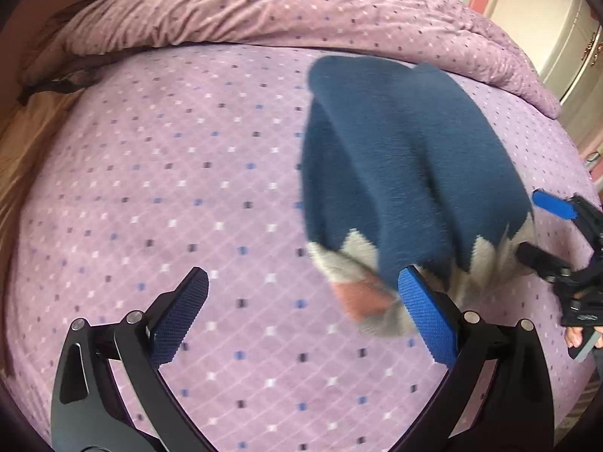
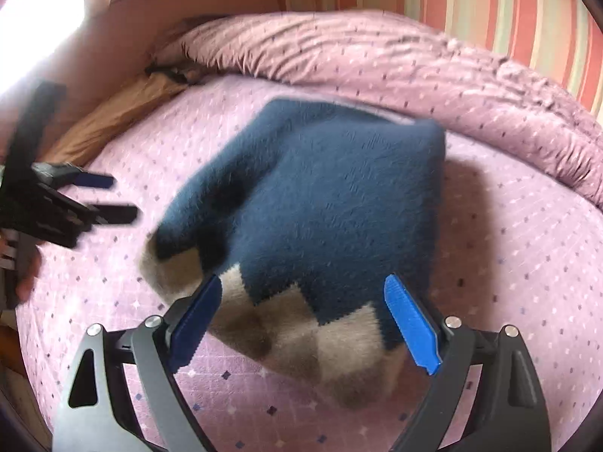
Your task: Fold small clothes
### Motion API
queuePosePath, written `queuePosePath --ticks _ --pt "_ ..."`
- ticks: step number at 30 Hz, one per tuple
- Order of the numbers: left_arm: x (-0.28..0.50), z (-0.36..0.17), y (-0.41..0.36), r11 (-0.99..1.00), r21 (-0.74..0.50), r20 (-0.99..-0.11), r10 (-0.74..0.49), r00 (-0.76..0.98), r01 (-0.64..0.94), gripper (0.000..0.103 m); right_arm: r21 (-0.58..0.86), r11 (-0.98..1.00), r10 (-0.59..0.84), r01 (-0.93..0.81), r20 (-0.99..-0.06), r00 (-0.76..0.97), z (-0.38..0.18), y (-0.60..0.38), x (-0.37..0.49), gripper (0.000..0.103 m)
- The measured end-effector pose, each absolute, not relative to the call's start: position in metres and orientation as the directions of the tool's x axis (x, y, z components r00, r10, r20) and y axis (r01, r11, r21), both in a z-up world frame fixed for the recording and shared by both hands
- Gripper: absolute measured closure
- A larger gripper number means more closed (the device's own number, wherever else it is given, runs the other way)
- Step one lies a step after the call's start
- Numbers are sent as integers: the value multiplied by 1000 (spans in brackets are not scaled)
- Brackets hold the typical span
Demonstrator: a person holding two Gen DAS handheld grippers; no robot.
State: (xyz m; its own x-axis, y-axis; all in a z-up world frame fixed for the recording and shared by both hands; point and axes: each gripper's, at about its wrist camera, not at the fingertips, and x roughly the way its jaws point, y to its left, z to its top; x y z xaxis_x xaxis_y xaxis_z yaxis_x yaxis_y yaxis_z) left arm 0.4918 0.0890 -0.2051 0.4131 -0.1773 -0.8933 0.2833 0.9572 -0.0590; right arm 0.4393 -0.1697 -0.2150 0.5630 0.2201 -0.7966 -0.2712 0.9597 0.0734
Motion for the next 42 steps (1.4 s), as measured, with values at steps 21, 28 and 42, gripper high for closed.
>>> queuePosePath --ticks 21,28,42 --pt "508 -204 77 864 -403 -798 -493 346 301 3 -27 991 73 -134 -726 683 -165 -193 409 2" --pt "543 -233 76 723 -670 -673 -687 275 167 3 -55 992 38 -117 -745 666 -172 -205 407 2" --pt "592 -265 78 748 -646 -718 -663 210 151 3 -55 993 27 -101 -745 667 -179 -203 407 2"
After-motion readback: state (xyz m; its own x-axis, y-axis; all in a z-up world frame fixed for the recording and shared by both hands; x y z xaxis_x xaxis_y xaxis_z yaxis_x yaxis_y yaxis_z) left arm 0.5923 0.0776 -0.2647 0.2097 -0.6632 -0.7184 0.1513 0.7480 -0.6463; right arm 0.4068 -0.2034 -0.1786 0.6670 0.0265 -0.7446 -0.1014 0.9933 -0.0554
